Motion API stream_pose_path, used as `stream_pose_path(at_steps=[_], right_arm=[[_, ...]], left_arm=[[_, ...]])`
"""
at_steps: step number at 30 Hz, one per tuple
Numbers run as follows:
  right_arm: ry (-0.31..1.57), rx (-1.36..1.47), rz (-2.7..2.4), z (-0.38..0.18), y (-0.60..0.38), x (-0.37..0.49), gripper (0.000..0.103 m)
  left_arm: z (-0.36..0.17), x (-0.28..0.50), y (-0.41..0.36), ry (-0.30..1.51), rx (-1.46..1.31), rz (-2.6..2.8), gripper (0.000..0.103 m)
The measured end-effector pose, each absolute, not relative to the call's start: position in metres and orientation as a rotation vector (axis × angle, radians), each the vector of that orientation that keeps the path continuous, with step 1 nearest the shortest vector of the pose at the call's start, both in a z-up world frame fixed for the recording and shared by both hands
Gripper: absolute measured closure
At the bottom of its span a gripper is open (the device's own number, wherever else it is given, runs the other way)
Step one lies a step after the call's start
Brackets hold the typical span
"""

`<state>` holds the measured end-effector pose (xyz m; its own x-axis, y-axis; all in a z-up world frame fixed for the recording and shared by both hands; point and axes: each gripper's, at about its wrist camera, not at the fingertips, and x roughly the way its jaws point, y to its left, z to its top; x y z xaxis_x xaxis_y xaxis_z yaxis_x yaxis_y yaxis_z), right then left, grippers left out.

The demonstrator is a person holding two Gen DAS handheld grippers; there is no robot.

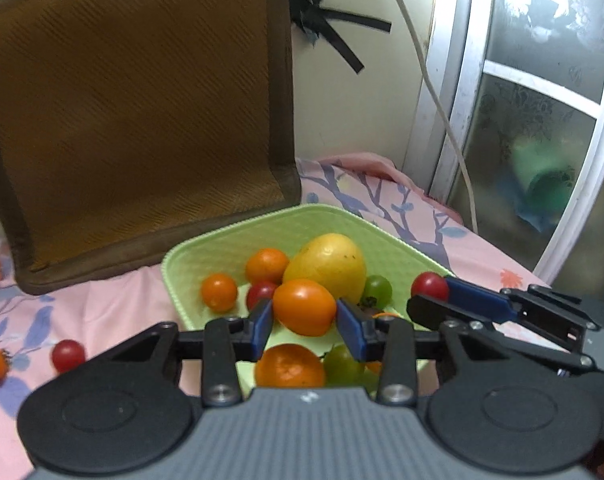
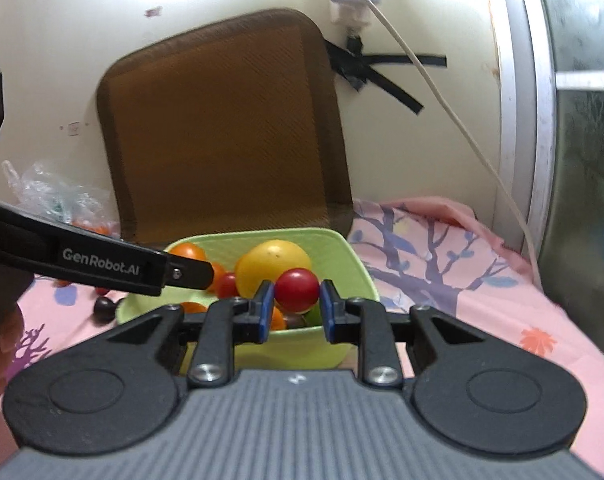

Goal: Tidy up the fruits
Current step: 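Carry both cherry tomatoes over the basket while both grippers open to drop them, then withdraw both grippers and move the right gripper to a dark plum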

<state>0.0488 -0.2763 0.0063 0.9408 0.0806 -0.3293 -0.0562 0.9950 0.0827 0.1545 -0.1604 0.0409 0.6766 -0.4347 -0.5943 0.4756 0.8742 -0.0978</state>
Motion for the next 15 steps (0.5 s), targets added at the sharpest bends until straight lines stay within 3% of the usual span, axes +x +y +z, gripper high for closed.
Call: stream_pose_path(at_steps=[6,15], right_arm=[[0.317,0.096,0.068,0.004,-0.282,0.047,0.065],[0.296,0.150,0.051,0.005,-0.290,0.045,0.066]], left_arm=[[0.038,0.158,-0.158,0.651,0.040,-0.512,0.058],[0.059,0.130,-0.053,0.564,-0.079,-0.339,0.058]])
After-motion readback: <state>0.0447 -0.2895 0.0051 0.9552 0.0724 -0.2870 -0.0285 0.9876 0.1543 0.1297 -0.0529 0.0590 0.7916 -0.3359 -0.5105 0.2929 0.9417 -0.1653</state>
